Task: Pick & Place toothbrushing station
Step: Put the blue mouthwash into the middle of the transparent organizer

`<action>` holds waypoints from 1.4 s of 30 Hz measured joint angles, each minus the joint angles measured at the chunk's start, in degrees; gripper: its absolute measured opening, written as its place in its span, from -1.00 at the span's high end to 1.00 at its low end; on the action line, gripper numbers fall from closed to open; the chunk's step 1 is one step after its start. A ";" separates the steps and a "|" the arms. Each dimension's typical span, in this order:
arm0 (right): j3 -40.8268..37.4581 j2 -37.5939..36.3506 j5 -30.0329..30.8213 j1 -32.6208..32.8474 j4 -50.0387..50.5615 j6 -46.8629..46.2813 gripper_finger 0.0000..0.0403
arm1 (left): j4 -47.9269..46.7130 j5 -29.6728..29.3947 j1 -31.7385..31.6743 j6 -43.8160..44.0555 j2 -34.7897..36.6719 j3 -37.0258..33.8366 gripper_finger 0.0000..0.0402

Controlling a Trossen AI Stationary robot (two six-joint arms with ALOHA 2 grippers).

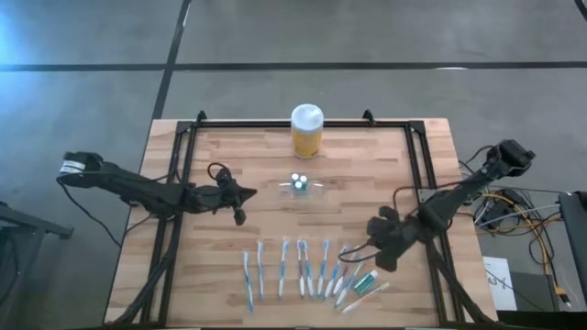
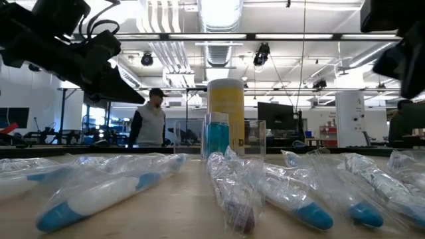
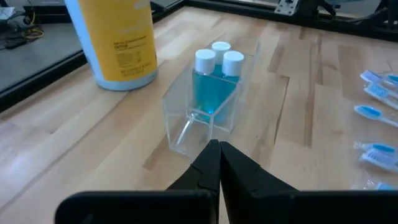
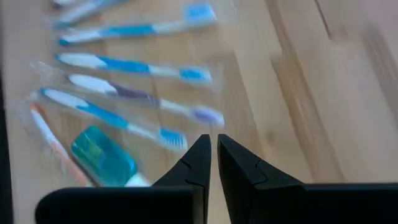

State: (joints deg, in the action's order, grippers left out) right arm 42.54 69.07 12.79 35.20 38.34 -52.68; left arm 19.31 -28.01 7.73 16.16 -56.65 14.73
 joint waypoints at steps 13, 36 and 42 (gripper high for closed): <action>12.03 15.73 -9.66 8.00 -3.03 -0.77 0.86 | -0.05 0.09 0.00 -0.50 -0.30 -0.03 0.96; 25.20 36.77 -14.92 6.84 -4.51 9.34 0.86 | -0.11 0.16 0.00 -1.08 -0.32 -0.03 0.96; 23.64 37.56 -16.53 6.82 -4.32 7.33 0.86 | -0.44 0.35 0.00 -1.36 -0.32 -0.03 0.96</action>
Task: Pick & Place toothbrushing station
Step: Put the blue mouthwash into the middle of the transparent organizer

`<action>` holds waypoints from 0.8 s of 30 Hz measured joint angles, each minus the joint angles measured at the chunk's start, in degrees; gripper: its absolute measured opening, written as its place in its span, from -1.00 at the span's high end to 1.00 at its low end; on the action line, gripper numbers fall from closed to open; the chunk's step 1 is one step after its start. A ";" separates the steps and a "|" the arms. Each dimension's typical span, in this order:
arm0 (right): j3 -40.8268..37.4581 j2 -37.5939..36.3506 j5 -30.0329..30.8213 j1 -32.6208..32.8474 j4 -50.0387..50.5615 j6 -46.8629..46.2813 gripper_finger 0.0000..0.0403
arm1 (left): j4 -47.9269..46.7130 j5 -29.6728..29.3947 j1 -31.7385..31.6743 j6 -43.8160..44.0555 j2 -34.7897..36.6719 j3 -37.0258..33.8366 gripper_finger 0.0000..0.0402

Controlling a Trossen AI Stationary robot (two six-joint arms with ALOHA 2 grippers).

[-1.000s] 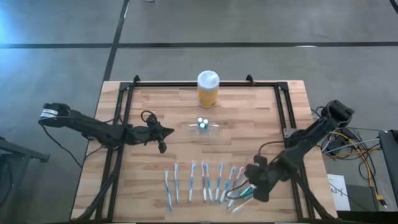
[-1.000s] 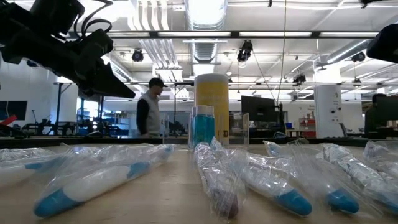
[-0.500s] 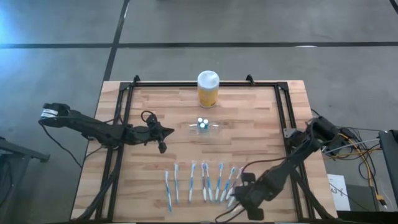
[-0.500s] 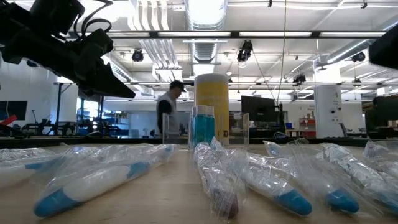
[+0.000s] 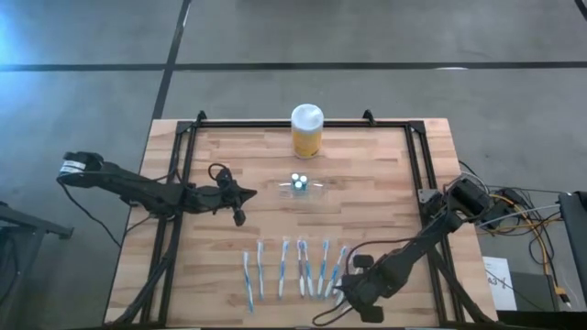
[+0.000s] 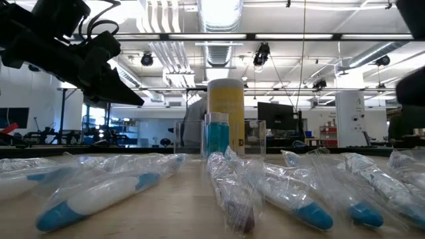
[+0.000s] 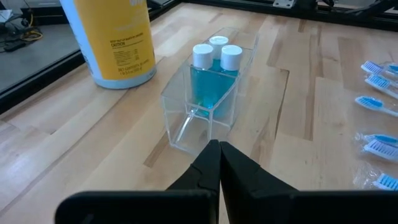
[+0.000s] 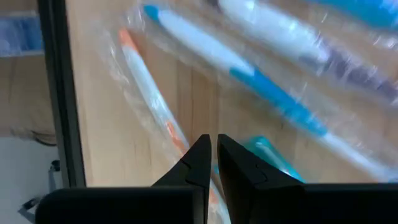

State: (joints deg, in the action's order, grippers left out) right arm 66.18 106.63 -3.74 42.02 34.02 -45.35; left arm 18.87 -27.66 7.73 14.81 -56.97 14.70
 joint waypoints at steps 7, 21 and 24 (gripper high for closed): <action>-1.31 -1.06 -2.13 1.08 3.84 -6.43 0.86 | -0.05 0.00 0.00 -0.04 0.00 0.00 0.96; -5.39 -7.12 8.13 6.14 21.05 -23.86 0.86 | -0.07 -0.02 0.00 0.07 0.00 0.00 0.96; -7.48 -8.04 8.55 6.07 20.82 -25.38 0.86 | -0.08 -0.02 0.00 0.07 0.00 0.00 0.96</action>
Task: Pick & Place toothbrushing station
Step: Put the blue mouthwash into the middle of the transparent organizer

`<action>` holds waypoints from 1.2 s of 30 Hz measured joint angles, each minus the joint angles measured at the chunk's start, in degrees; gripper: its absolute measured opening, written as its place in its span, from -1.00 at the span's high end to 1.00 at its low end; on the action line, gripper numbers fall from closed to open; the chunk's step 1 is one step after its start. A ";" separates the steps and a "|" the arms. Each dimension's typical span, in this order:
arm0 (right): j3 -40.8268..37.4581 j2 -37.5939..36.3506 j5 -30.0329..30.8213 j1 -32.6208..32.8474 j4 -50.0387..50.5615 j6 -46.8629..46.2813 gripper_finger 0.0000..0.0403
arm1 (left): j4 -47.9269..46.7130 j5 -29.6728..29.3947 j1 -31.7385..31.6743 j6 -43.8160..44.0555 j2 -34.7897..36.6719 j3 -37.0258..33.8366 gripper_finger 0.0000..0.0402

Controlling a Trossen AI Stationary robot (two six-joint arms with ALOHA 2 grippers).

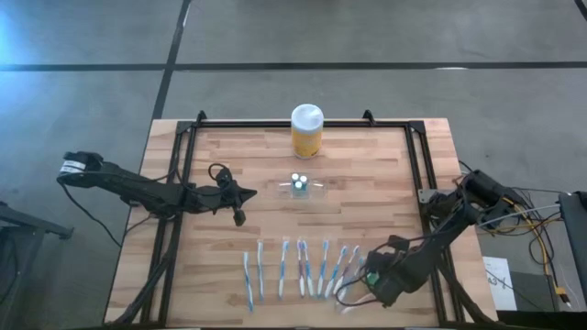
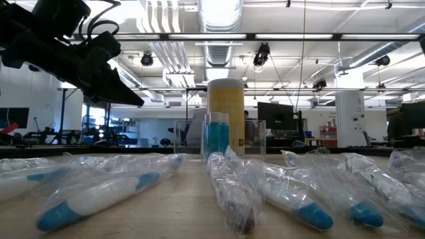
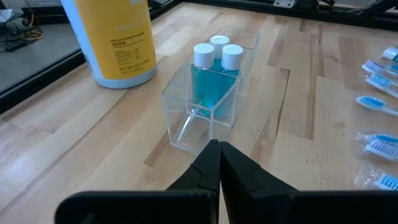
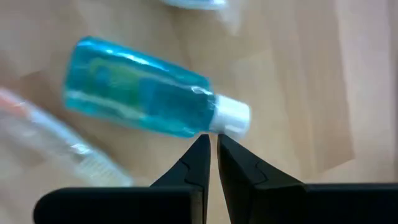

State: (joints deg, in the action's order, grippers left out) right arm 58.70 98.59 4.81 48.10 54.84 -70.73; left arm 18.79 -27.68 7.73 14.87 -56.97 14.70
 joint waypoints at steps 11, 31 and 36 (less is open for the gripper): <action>-3.96 -0.35 7.03 -2.67 -0.65 2.82 0.86 | 0.02 -0.01 0.00 0.04 0.00 0.00 0.96; 1.40 -4.93 11.12 -6.62 -4.17 18.08 0.86 | -1.89 -0.02 0.00 0.07 -0.04 0.00 0.96; 3.09 -5.07 5.76 -5.68 -10.88 21.74 0.86 | -1.91 -0.02 0.00 0.13 -0.04 0.00 0.96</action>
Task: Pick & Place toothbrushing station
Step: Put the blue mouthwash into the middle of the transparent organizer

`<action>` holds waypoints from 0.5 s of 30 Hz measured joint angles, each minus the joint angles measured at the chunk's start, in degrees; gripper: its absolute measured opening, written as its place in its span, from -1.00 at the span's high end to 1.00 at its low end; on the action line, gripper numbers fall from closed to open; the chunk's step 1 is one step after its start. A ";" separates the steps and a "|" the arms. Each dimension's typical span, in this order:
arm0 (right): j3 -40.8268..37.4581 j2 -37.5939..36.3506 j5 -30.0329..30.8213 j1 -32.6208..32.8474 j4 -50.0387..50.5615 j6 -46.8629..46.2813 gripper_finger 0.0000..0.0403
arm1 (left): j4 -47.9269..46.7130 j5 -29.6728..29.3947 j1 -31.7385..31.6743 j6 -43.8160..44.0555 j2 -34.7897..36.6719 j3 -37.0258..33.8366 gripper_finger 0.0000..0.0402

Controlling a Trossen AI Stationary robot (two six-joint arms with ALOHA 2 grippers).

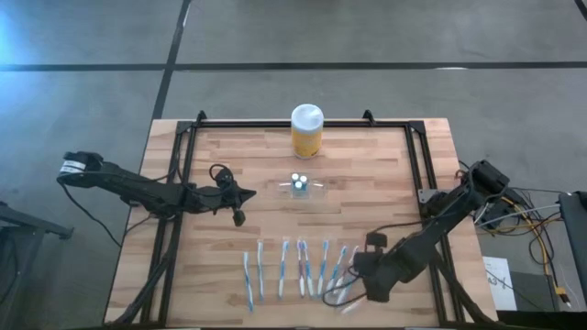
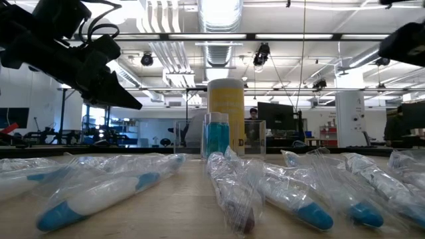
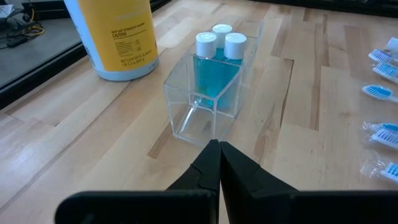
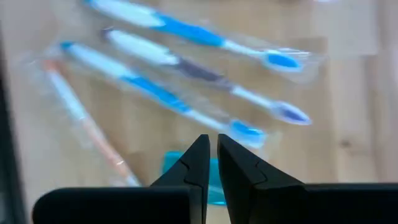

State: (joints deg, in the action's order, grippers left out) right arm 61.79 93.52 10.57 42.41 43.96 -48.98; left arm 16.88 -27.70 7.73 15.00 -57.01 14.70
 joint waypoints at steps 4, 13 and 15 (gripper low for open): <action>-0.30 2.50 -2.50 0.01 0.45 -0.29 0.86 | -0.02 0.00 0.00 0.02 0.00 0.00 0.96; -0.42 7.82 -8.94 -0.52 -3.82 3.75 0.86 | -0.20 0.00 -0.02 0.00 0.02 0.00 0.96; -0.40 8.50 -10.56 -0.48 -3.86 3.40 0.86 | -0.28 0.00 -0.02 0.00 0.02 0.00 0.96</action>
State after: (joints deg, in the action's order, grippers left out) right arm 61.39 102.02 0.01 41.93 40.10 -45.59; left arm 16.60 -27.70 7.71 15.00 -56.99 14.70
